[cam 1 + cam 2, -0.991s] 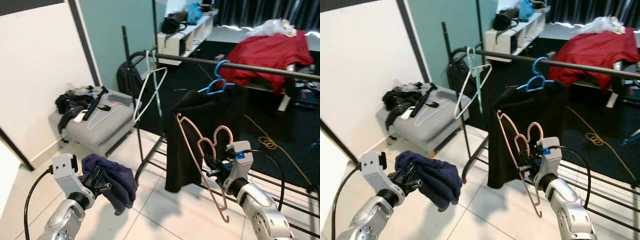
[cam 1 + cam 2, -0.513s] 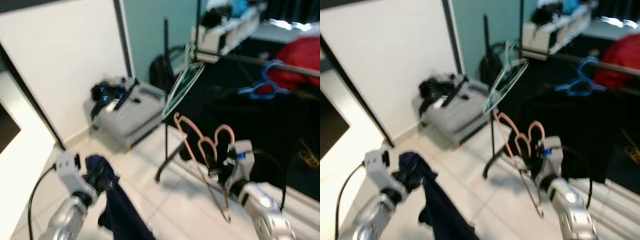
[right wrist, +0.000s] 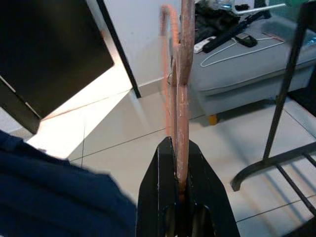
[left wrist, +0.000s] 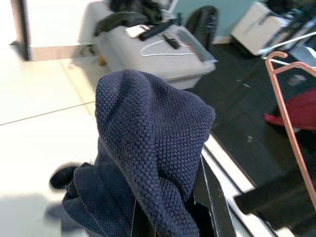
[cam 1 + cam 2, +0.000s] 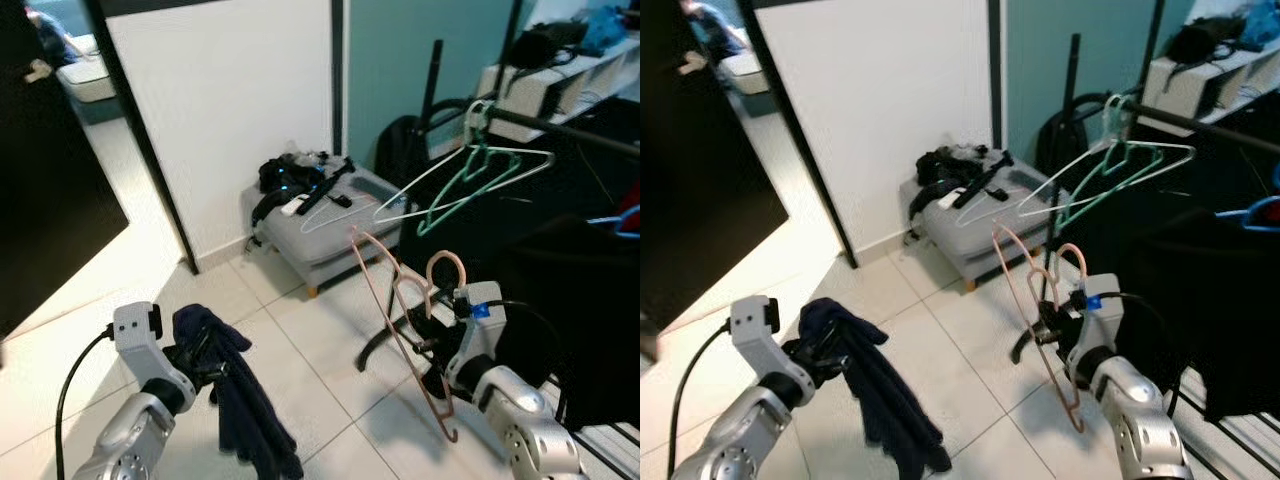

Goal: Hang hanger

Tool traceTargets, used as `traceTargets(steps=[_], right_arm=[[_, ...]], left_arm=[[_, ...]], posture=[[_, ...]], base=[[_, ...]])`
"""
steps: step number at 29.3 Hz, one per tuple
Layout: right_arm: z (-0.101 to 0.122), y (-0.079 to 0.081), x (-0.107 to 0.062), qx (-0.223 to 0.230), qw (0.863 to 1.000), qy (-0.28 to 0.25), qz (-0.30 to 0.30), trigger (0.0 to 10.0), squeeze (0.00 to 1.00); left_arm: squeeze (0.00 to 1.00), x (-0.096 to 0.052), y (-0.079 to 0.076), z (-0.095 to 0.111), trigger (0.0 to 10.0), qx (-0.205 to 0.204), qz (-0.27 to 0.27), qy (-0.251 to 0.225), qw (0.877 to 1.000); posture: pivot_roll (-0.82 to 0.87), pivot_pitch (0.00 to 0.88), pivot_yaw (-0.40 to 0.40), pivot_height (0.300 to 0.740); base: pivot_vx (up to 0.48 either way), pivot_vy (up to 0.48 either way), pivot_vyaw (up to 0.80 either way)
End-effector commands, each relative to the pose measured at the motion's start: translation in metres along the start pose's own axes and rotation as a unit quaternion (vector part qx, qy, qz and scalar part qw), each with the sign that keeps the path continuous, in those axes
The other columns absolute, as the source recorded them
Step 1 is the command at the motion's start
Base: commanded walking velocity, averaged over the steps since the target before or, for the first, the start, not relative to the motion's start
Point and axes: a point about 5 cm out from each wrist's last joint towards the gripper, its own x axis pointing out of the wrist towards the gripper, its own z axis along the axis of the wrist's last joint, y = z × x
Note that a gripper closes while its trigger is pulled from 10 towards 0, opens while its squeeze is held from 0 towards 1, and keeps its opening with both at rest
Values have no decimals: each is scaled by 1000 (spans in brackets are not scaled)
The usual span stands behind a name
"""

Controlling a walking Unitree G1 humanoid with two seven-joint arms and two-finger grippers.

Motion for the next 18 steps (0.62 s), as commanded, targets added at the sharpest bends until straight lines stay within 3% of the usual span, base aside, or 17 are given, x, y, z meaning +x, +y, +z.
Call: traceTargets(steps=[1, 18], right_arm=[[1, 3, 1, -1, 1000, -7, 4, 10000, 0], [2, 2, 1, -2, 1000, -8, 5, 10000, 0]], left_arm=[[0, -1, 2, 3, 10000, 1, 4, -5, 1000], [0, 0, 3, 5, 10000, -7, 9, -12, 1000]], posture=[[-14, 0, 59, 731], [-13, 0, 56, 731]], base=[[0, 0, 750], [0, 0, 750]])
